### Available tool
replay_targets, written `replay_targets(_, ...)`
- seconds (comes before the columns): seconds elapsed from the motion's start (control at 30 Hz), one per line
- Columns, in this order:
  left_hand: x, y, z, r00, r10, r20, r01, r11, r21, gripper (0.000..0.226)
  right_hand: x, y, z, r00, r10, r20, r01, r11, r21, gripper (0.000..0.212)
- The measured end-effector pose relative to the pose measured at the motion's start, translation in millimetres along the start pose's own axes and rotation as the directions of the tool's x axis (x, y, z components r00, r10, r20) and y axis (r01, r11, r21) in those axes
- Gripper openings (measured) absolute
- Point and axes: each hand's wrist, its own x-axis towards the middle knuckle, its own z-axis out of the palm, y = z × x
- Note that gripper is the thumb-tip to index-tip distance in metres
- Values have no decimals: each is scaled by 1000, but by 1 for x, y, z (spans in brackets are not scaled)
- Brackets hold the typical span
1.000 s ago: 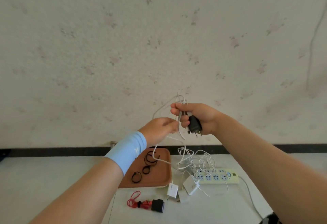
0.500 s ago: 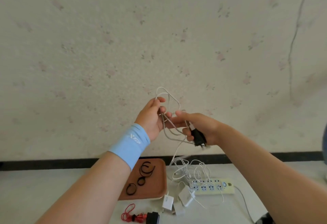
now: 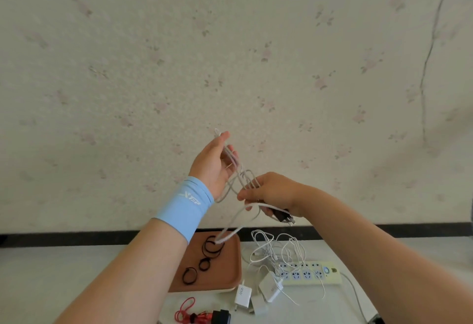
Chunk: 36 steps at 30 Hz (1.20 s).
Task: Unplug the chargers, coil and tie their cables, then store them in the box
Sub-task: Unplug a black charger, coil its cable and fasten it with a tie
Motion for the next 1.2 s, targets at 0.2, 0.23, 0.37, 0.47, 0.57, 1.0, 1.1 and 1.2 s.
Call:
replay_targets(0.2, -19, -21, -2, 985, 18, 170, -140, 656, 742, 50, 11, -1, -9, 955, 148, -257, 38, 798, 601, 14)
replay_targets(0.23, -21, -25, -2, 974, -36, 225, -161, 591, 791, 55, 10, -2, -11, 952, 176, -252, 46, 728, 684, 14)
replay_targets(0.37, -20, -36, -5, 926, -179, 332, -254, 354, 900, 87, 10, -2, -18, 962, 199, -188, 58, 522, 851, 16)
replay_targets(0.47, -18, -34, -4, 929, -143, 341, -292, 283, 914, 80, 11, -2, -17, 971, 175, -163, 60, 483, 873, 16)
replay_targets(0.57, -10, -30, -5, 960, -67, 271, -254, 192, 948, 53, 10, -4, -14, 991, 91, -94, 49, 404, 914, 15)
replay_targets(1.0, -2, -21, -12, 995, 102, 17, -96, 842, 532, 20, 2, -8, -12, 983, 67, -169, 2, 927, 376, 41)
replay_targets(1.1, -4, -21, -4, 999, -32, -3, 32, 977, 211, 23, -5, -11, -2, 998, 42, -35, -35, 982, 183, 41)
replay_targets(1.2, -10, -20, 4, 986, -169, 4, 168, 976, -136, 23, -6, -11, 4, 996, 46, 75, -44, 999, -22, 47)
